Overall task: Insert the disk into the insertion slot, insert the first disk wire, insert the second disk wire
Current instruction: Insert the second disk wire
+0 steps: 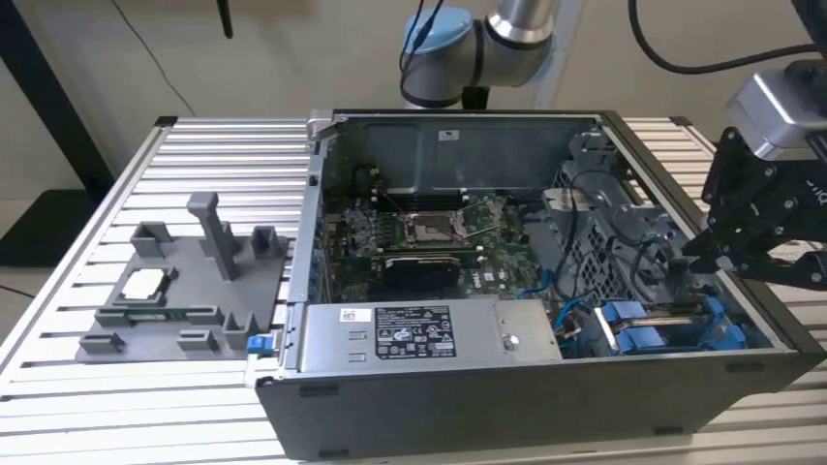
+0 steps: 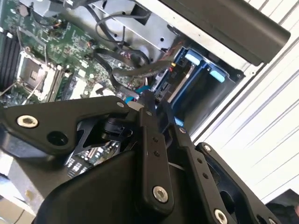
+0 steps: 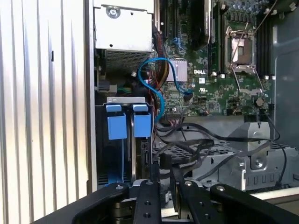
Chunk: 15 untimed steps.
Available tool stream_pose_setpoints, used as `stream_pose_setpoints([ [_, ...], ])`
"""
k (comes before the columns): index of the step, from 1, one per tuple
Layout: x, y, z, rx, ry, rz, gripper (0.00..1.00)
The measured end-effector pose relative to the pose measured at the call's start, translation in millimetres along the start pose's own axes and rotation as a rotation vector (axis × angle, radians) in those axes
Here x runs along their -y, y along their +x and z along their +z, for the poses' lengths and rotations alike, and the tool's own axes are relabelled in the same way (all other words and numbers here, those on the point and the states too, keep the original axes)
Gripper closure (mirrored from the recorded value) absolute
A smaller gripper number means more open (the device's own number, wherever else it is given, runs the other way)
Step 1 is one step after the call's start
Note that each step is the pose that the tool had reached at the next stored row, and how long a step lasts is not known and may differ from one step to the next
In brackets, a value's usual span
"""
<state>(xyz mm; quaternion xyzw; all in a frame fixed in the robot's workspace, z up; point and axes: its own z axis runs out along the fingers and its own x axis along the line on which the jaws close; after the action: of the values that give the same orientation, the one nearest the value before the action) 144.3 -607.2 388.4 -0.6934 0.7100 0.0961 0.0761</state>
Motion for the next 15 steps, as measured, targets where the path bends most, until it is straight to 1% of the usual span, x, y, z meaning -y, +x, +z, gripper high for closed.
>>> stream_pose_setpoints([
  [1,-3.5,0.1,0.5,-0.0046,0.0018,0.000,0.76],
  [2,-7.9,0.1,1.0,-0.0063,0.0038,-0.001,0.76],
  [4,-17.2,-0.8,2.2,-0.0066,0.0078,-0.002,0.76],
  [6,-21.6,-2.8,3.2,-0.0064,0.0142,-0.003,0.76],
  [9,-22.1,-3.7,5.2,-0.0068,0.0329,-0.008,0.76],
  [11,-22.1,-4.4,7.4,-0.0067,0.0429,-0.010,0.76],
  [13,-22.4,-4.9,10.5,-0.0064,0.0505,-0.012,0.76],
  [15,-22.4,-5.0,13.6,-0.0063,0.0557,-0.014,0.76],
])
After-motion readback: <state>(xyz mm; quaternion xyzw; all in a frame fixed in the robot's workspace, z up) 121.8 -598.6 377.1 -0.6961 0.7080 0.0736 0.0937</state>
